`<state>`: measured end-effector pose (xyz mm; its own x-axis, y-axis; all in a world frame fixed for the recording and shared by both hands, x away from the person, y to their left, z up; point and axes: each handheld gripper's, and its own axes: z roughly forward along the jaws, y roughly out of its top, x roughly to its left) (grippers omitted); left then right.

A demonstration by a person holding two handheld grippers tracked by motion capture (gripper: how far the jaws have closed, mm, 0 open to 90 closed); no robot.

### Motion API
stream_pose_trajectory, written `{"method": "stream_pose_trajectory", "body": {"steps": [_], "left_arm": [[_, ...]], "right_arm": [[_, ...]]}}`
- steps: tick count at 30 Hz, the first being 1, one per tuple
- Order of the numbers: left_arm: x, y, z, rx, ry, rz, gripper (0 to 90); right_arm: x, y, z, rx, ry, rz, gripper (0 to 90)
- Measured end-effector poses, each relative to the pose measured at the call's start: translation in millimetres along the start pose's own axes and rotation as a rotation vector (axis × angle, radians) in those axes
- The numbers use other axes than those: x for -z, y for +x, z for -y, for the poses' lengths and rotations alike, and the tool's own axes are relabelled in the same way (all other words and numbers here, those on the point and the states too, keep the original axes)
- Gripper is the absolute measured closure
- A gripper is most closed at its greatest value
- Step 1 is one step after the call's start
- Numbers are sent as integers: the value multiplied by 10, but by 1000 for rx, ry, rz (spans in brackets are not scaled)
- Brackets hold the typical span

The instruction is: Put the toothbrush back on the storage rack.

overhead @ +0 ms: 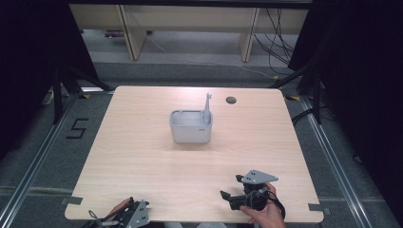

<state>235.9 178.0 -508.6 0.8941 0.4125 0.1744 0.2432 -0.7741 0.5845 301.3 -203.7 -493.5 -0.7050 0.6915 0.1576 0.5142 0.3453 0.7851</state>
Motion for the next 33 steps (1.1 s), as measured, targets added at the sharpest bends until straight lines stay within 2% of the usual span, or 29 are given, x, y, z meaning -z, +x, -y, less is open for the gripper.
{"method": "stream_pose_trajectory", "body": {"steps": [1, 2, 3, 5, 6, 7, 9, 10, 11, 14, 16, 17, 18, 20, 21, 22, 23, 27, 33], "left_arm": [[-1, 0, 0, 0, 0, 0, 154], [-2, -1, 1, 1, 1, 0, 153], [-2, -2, 1, 1, 0, 0, 154], [-2, -3, 0, 0, 1, 0, 154], [-3, -3, 0, 1, 0, 1, 153], [-2, -1, 1, 0, 1, 0, 153], [-2, -2, 2, 1, 1, 0, 153], [-2, -1, 2, 1, 1, 0, 154], [-3, 0, 1, 1, 1, 0, 153], [-2, -3, 1, 1, 1, 1, 154], [-2, -1, 1, 0, 1, 0, 153], [-3, -2, 2, 2, 1, 2, 153], [-3, -3, 2, 2, 2, 1, 154], [-3, -3, 1, 1, 1, 1, 153], [-4, -3, 1, 2, 1, 1, 153], [-4, -3, 2, 2, 2, 1, 154], [-4, -3, 2, 2, 2, 1, 153], [-5, -3, 2, 2, 1, 2, 153], [-3, -3, 4, -1, -2, 13, 153]], "right_arm": [[13, -5, 5, 11, 12, -6, 168], [25, -2, 11, 14, 10, 17, 168], [22, 6, 21, -10, 10, 6, 168], [38, 18, 34, -14, 24, 14, 167], [48, 42, 43, -43, 39, 11, 167], [38, 17, 52, 1, 26, 23, 167], [38, 37, 76, -11, 43, 10, 167], [44, 26, 79, 13, 43, 15, 167], [53, 59, 89, -21, 54, 8, 167], [66, 69, 107, -13, 57, 6, 166], [72, 54, 115, 19, 50, 12, 166], [80, 80, 123, -10, 57, 10, 166], [79, 83, 127, -11, 55, 14, 165], [87, 64, 128, 20, 54, 22, 165], [81, 63, 128, 18, 53, 9, 165], [90, 68, 129, 20, 50, 26, 165], [83, 63, 126, 20, 60, -2, 165], [91, 76, 125, 30, 57, 18, 165], [77, 79, 125, 37, 57, 5, 165]]}}
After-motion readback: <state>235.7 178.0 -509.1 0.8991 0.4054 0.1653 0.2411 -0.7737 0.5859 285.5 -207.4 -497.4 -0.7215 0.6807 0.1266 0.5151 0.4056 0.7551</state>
